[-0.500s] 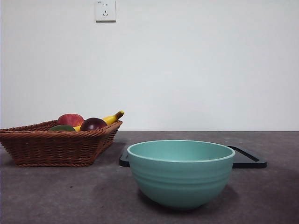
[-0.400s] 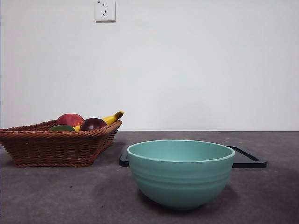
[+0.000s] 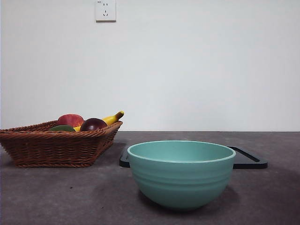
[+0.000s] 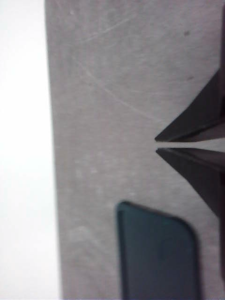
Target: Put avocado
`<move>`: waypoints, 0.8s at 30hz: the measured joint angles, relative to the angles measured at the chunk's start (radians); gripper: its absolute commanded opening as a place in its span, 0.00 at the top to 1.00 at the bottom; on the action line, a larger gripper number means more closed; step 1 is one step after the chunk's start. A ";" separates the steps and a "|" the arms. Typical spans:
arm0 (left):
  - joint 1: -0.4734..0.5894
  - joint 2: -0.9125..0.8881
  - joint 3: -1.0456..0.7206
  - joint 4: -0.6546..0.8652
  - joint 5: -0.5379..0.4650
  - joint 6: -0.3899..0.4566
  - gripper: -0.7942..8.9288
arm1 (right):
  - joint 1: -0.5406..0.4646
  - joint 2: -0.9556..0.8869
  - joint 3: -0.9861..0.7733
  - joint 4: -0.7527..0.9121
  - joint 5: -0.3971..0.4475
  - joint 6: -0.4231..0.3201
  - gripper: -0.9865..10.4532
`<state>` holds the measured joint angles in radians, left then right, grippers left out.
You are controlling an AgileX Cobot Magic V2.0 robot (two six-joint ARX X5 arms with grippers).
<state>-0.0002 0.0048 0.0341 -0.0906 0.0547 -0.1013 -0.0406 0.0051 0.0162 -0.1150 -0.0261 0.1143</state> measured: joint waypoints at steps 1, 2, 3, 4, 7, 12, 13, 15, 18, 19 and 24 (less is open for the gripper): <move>0.000 0.000 0.004 0.003 0.000 -0.006 0.91 | 0.000 0.000 0.000 0.025 0.000 0.018 0.90; 0.000 0.001 0.013 0.006 0.000 -0.015 0.91 | 0.000 0.000 0.002 0.046 0.000 0.037 0.90; 0.000 0.003 0.024 0.012 -0.002 -0.022 0.91 | 0.000 0.000 0.008 0.051 0.002 0.054 0.90; 0.000 0.005 0.044 0.014 -0.006 -0.030 0.91 | 0.000 0.000 0.020 0.050 0.006 0.072 0.90; 0.000 0.030 0.122 0.028 -0.048 -0.048 0.91 | 0.000 0.011 0.084 0.045 0.036 0.113 0.90; 0.000 0.147 0.273 0.033 -0.075 -0.053 0.91 | 0.000 0.083 0.244 0.052 0.056 0.132 0.90; 0.000 0.182 0.308 0.031 -0.075 -0.055 0.91 | 0.000 0.109 0.278 0.052 0.056 0.136 0.90; 0.000 0.253 0.383 0.025 -0.075 -0.055 0.91 | 0.000 0.169 0.343 0.044 0.056 0.142 0.90; 0.000 0.369 0.505 0.015 -0.075 -0.056 0.91 | 0.000 0.274 0.450 -0.002 0.051 0.147 0.90; 0.000 0.409 0.550 0.007 -0.075 -0.058 0.91 | 0.000 0.312 0.490 -0.027 0.046 0.148 0.90; 0.000 0.583 0.756 -0.090 -0.035 -0.066 0.91 | 0.000 0.498 0.696 -0.193 -0.018 0.146 0.90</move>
<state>-0.0002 0.5877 0.7906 -0.1806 0.0200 -0.1677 -0.0410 0.5030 0.7120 -0.3077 -0.0437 0.2607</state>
